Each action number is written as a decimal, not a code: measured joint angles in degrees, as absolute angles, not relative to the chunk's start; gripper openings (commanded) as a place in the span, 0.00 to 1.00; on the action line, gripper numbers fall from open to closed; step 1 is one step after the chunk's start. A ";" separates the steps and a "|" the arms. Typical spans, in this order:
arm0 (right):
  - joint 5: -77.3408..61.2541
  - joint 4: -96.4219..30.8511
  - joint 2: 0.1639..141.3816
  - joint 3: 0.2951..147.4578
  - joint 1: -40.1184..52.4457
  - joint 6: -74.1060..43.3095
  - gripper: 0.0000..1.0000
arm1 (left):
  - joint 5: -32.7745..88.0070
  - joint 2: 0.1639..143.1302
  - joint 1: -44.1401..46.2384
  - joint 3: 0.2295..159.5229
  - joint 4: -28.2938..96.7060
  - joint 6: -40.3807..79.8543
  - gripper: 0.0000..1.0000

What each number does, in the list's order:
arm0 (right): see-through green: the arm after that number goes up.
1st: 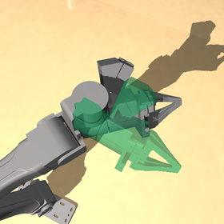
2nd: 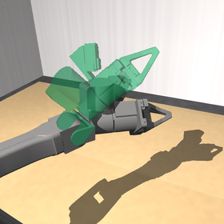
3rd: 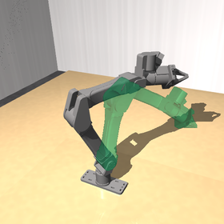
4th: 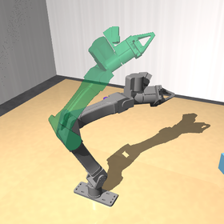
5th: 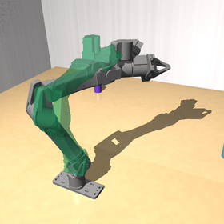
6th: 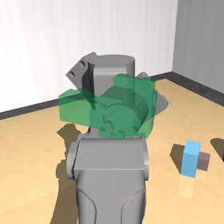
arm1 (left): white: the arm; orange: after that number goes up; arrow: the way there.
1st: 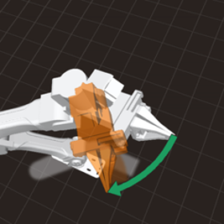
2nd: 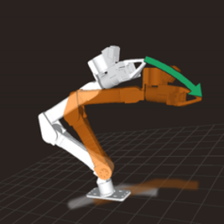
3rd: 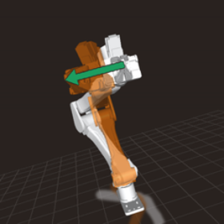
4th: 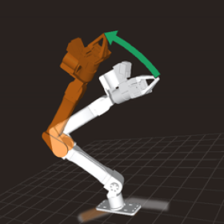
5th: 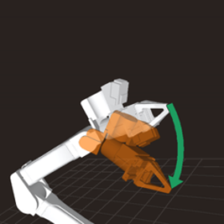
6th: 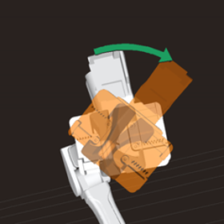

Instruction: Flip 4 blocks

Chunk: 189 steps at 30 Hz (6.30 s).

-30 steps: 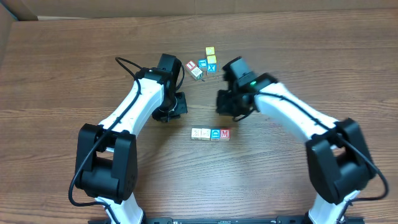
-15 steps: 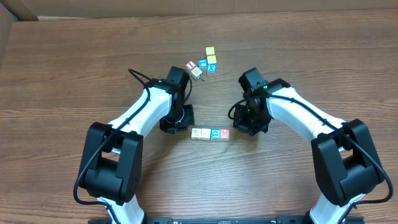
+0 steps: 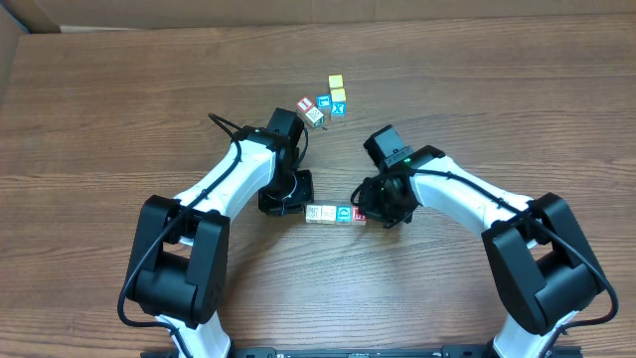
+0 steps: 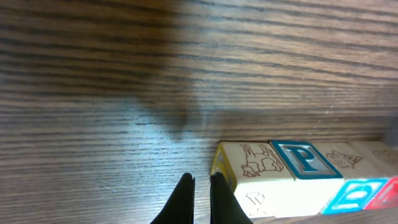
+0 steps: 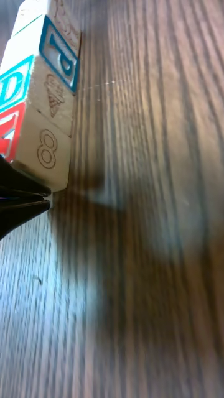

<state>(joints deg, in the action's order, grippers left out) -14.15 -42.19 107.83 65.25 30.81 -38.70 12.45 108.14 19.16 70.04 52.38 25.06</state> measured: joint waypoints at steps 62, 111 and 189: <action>-5.52 -47.59 107.83 67.83 29.76 -42.24 0.04 | 4.43 103.24 21.78 65.01 52.21 28.82 0.04; -8.01 -46.11 107.83 67.79 33.10 -43.27 0.04 | 4.45 103.24 22.65 62.54 45.93 28.84 0.04; -15.29 -47.16 107.83 66.92 38.59 -67.20 0.04 | 5.15 103.24 21.32 62.28 33.43 28.82 0.04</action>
